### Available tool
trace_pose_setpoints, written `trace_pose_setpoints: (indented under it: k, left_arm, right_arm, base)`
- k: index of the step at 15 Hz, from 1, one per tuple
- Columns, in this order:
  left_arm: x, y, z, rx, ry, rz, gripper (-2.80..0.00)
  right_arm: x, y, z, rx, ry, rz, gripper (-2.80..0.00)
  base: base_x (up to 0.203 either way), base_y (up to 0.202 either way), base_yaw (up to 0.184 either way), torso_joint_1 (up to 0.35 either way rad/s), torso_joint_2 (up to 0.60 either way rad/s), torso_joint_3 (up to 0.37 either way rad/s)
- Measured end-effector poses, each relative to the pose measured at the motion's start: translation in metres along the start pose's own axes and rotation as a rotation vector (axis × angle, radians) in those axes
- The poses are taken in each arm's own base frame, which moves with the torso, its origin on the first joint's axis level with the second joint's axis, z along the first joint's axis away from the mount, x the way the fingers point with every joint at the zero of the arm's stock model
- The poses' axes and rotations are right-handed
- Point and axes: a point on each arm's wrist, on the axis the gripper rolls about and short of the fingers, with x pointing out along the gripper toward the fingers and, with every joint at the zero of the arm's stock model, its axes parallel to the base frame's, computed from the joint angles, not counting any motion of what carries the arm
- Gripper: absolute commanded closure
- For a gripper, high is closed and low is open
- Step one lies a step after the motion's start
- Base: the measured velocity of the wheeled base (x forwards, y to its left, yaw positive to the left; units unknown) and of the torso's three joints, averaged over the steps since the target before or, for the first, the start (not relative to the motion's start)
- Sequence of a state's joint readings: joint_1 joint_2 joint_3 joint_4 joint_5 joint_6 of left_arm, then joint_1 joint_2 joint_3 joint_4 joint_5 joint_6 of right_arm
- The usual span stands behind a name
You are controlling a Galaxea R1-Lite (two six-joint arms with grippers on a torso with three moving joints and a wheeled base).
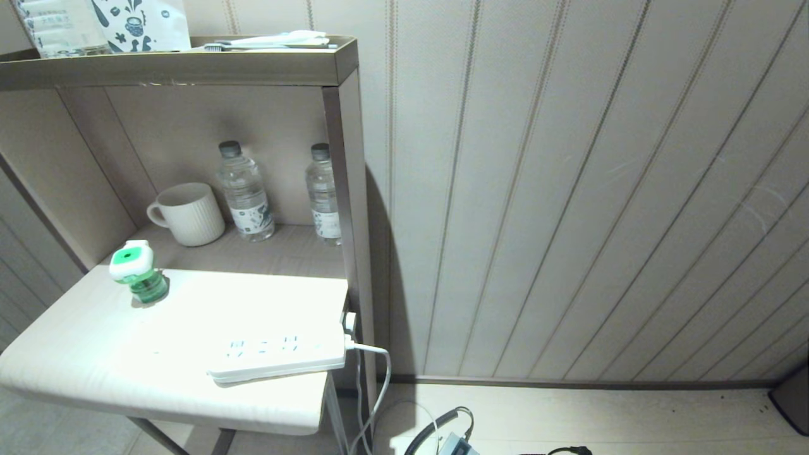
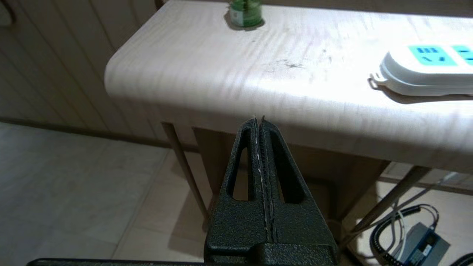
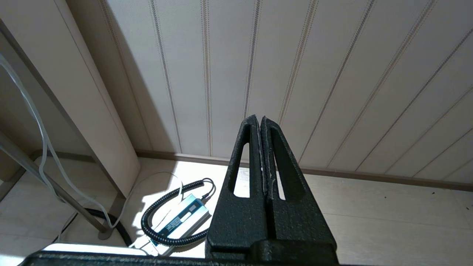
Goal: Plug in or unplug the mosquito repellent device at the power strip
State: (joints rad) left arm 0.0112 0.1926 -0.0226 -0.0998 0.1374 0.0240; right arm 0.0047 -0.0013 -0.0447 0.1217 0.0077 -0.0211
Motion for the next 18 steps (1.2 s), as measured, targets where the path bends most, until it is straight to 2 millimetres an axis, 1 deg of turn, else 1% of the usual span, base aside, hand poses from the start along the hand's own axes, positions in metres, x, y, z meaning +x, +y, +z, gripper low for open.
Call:
trace_pose_setpoints:
  k: [3,4,8,18]
  left_arm:
    - [-0.011,-0.001,-0.005,0.007,-0.139,-0.126,0.0]
    - [-0.012,-0.002,-0.009,0.007,-0.136,-0.149,0.0]
    - [-0.015,-0.001,-0.011,-0.052,-0.162,-0.155,0.0]
    - [-0.015,-0.001,-0.011,-0.05,-0.166,-0.152,0.0]
  right_arm:
    - [0.0,0.0,0.0,0.001,0.0,-0.001,0.0]
    - [0.0,0.0,0.0,0.002,0.0,-0.001,0.0]
    - [0.0,0.0,0.0,0.002,-0.001,0.0,0.0]
    - [0.0,0.0,0.0,0.002,0.0,0.0,0.0]
  base:
    - [0.0,0.0,0.0,0.0,0.0,0.0]
    - [0.0,0.0,0.0,0.0,0.0,0.0]
    - [0.0,0.0,0.0,0.0,0.0,0.0]
    - [0.0,0.0,0.0,0.0,0.0,0.0]
